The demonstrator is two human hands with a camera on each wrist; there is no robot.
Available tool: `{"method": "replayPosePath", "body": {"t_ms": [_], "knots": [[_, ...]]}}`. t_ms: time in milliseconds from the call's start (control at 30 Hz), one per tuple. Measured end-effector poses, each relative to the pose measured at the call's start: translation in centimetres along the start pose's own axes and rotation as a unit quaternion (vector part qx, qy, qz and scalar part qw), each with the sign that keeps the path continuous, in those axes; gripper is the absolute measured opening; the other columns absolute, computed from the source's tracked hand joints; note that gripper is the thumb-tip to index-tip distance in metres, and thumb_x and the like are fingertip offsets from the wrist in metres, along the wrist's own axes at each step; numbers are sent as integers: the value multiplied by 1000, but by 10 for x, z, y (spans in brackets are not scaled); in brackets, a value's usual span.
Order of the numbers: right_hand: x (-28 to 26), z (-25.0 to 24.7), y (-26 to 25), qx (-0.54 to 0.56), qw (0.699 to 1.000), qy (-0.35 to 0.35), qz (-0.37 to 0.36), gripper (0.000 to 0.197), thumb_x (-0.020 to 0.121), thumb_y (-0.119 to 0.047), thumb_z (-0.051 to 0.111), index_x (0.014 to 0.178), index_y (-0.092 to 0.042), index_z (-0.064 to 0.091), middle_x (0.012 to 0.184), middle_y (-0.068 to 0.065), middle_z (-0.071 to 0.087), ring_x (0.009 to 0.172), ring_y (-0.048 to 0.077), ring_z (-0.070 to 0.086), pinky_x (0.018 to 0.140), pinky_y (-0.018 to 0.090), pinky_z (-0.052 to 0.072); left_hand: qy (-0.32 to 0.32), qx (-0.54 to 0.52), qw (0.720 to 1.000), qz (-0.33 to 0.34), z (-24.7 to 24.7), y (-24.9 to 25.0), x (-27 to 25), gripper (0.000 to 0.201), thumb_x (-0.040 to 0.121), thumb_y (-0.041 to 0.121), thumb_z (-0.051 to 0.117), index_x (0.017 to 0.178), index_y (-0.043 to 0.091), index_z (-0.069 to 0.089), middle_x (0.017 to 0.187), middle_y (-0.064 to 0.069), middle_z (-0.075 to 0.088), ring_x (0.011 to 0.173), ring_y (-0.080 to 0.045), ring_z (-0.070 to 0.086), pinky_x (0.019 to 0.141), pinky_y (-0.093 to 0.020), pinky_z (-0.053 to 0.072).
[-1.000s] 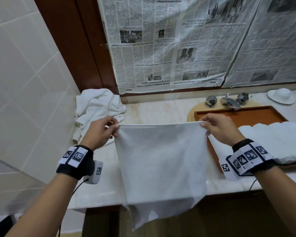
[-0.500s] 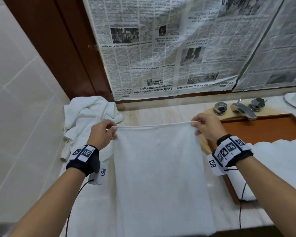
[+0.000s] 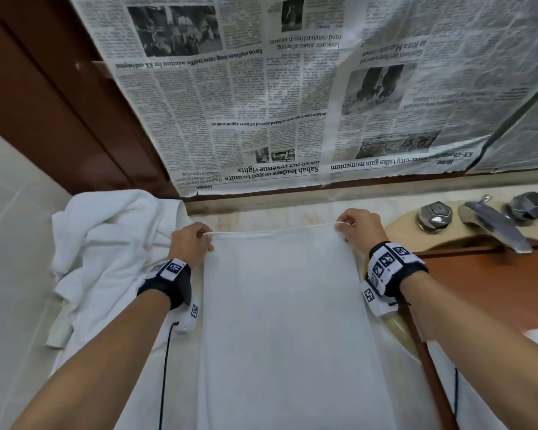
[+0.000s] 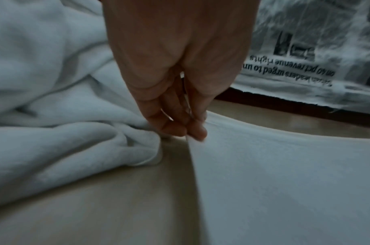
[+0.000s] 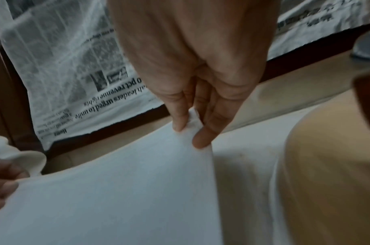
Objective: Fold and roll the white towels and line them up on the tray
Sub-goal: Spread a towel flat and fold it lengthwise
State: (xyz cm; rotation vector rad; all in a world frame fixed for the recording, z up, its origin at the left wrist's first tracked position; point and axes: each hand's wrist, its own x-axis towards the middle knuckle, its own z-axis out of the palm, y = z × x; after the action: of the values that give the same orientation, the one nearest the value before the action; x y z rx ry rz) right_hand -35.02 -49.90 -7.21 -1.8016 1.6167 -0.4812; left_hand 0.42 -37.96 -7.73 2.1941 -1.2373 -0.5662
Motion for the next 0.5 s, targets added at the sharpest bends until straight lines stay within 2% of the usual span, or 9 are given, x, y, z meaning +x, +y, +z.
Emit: {"method": "replayPosePath", "body": {"t_ms": [133, 233, 333, 400, 500], "knots": [[25, 18, 3, -37, 999, -1, -6, 11, 95, -14, 59, 96, -12, 69, 98, 12, 66, 93, 22, 46, 80, 25, 35, 17, 14, 999, -30, 15, -4, 26, 15, 92, 11, 55, 84, 14, 67, 72, -4, 73, 73, -19, 72, 80, -35, 58], [31, 26, 4, -39, 999, -3, 12, 17, 96, -12, 55, 107, -10, 68, 108, 16, 66, 103, 27, 50, 85, 27, 39, 19, 40, 999, -30, 22, -6, 32, 15, 92, 9, 54, 93, 11, 69, 78, -8, 74, 85, -27, 70, 84, -37, 56], [20, 29, 2, -62, 998, 4, -16, 33, 96, -11, 56, 128, -5, 59, 128, 16, 59, 119, 32, 51, 100, 32, 38, 23, 63, 997, 28, 21, -8, 22, 27, 91, 6, 58, 117, 5, 66, 108, -17, 67, 95, -35, 65, 95, -40, 49], [-3, 27, -1, -78, 995, 9, -56, 42, 95, -14, 57, 136, -4, 52, 139, 15, 50, 128, 33, 45, 106, 34, 33, 25, 54, 996, 62, 18, -11, -1, 36, 91, 7, 61, 127, 4, 59, 124, -18, 57, 101, -34, 62, 98, -40, 47], [-58, 34, 1, -89, 991, -4, -104, 46, 96, -22, 57, 138, -4, 50, 144, 15, 48, 132, 33, 43, 109, 39, 34, 13, 42, 989, 144, 23, -12, -58, 37, 90, 12, 60, 125, 2, 58, 127, -18, 57, 114, -34, 56, 102, -32, 37]]}}
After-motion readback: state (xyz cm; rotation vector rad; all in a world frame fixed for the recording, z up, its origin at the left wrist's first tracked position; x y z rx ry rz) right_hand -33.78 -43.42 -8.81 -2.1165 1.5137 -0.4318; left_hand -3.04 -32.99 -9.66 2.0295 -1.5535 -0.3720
